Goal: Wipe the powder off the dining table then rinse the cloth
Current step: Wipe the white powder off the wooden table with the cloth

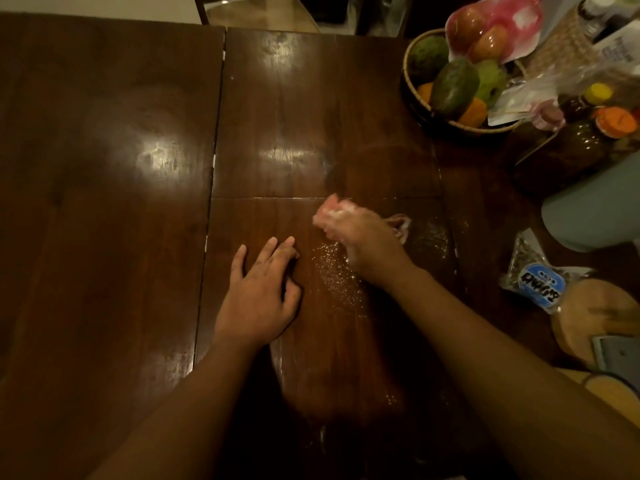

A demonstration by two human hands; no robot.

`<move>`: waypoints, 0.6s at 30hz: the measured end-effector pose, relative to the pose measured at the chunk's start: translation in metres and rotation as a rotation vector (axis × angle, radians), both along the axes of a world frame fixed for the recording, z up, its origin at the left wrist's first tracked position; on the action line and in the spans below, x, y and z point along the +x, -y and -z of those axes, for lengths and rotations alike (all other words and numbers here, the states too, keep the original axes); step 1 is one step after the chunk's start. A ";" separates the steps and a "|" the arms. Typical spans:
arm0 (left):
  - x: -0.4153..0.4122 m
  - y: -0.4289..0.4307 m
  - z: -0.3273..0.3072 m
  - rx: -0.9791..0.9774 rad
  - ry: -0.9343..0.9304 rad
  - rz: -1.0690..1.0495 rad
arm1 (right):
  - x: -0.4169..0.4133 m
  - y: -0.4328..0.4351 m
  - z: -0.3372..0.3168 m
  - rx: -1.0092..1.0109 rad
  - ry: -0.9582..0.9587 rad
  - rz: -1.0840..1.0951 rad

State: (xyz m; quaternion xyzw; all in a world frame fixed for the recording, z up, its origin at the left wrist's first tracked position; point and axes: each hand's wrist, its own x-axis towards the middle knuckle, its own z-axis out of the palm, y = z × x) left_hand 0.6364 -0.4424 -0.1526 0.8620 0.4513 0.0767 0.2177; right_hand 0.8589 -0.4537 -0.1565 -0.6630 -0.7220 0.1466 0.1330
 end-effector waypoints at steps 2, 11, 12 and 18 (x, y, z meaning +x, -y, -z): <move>0.000 0.000 0.001 0.005 0.000 -0.023 | -0.003 0.011 -0.005 -0.103 -0.031 -0.292; -0.002 0.000 0.002 0.016 0.007 -0.056 | 0.004 0.016 -0.003 -0.050 -0.049 0.140; -0.002 0.000 0.003 0.017 0.007 -0.055 | -0.009 0.019 -0.003 -0.017 -0.036 0.099; -0.002 0.000 0.003 0.014 0.013 -0.053 | 0.011 0.064 -0.017 -0.356 -0.241 -0.324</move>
